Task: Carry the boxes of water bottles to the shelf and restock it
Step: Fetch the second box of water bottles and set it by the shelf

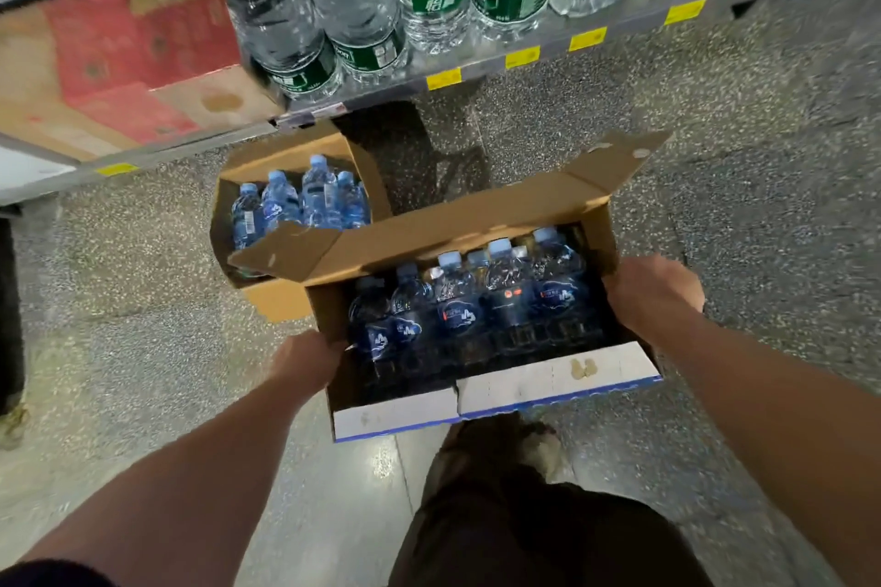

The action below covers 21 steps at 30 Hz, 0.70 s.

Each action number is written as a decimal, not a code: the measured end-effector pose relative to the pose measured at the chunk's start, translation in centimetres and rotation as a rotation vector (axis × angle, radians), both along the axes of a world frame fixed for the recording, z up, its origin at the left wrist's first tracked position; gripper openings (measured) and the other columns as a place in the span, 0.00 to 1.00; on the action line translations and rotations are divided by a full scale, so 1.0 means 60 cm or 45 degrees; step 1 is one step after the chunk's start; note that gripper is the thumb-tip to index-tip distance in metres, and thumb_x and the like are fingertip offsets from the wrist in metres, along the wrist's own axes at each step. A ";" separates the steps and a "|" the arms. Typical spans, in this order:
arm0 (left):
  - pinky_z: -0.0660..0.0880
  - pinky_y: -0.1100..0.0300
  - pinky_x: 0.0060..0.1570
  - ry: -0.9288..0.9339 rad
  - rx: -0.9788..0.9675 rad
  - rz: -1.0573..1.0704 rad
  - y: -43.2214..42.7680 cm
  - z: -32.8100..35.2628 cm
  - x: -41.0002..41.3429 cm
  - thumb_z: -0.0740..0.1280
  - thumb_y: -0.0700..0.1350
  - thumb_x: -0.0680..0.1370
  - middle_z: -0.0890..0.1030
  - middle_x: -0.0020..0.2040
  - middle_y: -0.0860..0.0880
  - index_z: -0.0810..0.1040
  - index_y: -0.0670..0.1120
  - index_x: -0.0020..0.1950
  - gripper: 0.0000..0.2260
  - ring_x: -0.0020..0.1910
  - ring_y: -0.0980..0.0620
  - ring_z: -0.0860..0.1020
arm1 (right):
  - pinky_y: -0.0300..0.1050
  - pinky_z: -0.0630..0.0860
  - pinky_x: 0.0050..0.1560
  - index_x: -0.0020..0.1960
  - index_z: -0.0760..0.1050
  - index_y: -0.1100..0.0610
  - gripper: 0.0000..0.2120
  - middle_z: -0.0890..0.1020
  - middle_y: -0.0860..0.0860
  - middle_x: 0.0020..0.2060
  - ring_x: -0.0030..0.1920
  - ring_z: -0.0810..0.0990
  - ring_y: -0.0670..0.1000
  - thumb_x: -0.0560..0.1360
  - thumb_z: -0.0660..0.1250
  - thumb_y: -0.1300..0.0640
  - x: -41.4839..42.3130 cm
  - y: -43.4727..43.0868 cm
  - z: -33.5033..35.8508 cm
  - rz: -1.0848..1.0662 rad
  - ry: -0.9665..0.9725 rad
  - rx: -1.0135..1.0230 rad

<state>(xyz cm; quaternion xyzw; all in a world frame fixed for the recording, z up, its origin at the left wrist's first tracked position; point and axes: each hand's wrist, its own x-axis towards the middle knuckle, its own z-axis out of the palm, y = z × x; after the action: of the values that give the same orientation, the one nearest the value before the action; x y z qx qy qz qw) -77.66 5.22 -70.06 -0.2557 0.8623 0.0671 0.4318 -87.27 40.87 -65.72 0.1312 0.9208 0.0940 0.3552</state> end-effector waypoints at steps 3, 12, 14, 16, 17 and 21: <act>0.74 0.53 0.51 -0.026 0.015 0.066 0.023 0.001 -0.045 0.57 0.52 0.81 0.80 0.54 0.37 0.77 0.36 0.56 0.20 0.55 0.39 0.78 | 0.46 0.75 0.42 0.59 0.78 0.58 0.15 0.80 0.56 0.54 0.53 0.80 0.58 0.80 0.57 0.52 -0.043 0.023 0.002 -0.001 -0.038 0.038; 0.73 0.52 0.55 0.028 -0.060 0.124 0.128 -0.008 -0.161 0.54 0.51 0.82 0.78 0.58 0.37 0.75 0.39 0.63 0.19 0.58 0.38 0.76 | 0.49 0.75 0.47 0.59 0.78 0.57 0.13 0.79 0.56 0.58 0.57 0.79 0.59 0.80 0.58 0.53 -0.183 0.130 -0.058 0.047 -0.018 -0.093; 0.73 0.52 0.54 -0.026 -0.065 0.192 0.161 -0.012 -0.194 0.57 0.51 0.81 0.79 0.56 0.38 0.77 0.37 0.59 0.19 0.56 0.39 0.77 | 0.48 0.74 0.45 0.56 0.79 0.56 0.13 0.81 0.56 0.55 0.55 0.79 0.59 0.79 0.59 0.54 -0.220 0.160 -0.080 0.052 -0.008 -0.144; 0.74 0.52 0.53 -0.018 -0.063 0.218 0.188 -0.025 -0.224 0.58 0.52 0.81 0.80 0.55 0.37 0.78 0.37 0.57 0.19 0.56 0.38 0.78 | 0.48 0.76 0.48 0.55 0.80 0.57 0.14 0.81 0.56 0.54 0.55 0.80 0.58 0.79 0.58 0.54 -0.258 0.188 -0.098 0.066 0.015 -0.183; 0.74 0.52 0.53 -0.017 -0.066 0.213 0.199 -0.034 -0.240 0.58 0.52 0.81 0.80 0.56 0.38 0.78 0.38 0.58 0.19 0.56 0.39 0.78 | 0.49 0.76 0.49 0.55 0.80 0.57 0.14 0.81 0.56 0.55 0.56 0.79 0.58 0.79 0.58 0.55 -0.276 0.198 -0.103 0.087 0.012 -0.171; 0.73 0.53 0.53 -0.010 -0.070 0.103 0.226 -0.090 -0.290 0.53 0.53 0.82 0.78 0.59 0.38 0.77 0.42 0.62 0.20 0.59 0.39 0.77 | 0.49 0.77 0.49 0.56 0.79 0.59 0.14 0.80 0.57 0.55 0.56 0.78 0.59 0.80 0.58 0.55 -0.339 0.234 -0.139 0.151 -0.012 -0.153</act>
<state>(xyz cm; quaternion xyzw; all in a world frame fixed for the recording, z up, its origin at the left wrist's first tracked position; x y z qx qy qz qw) -95.07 18.76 -75.47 -0.3023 0.8512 0.0598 0.4249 -107.63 54.88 -74.05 0.0545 0.9292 0.0599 0.3605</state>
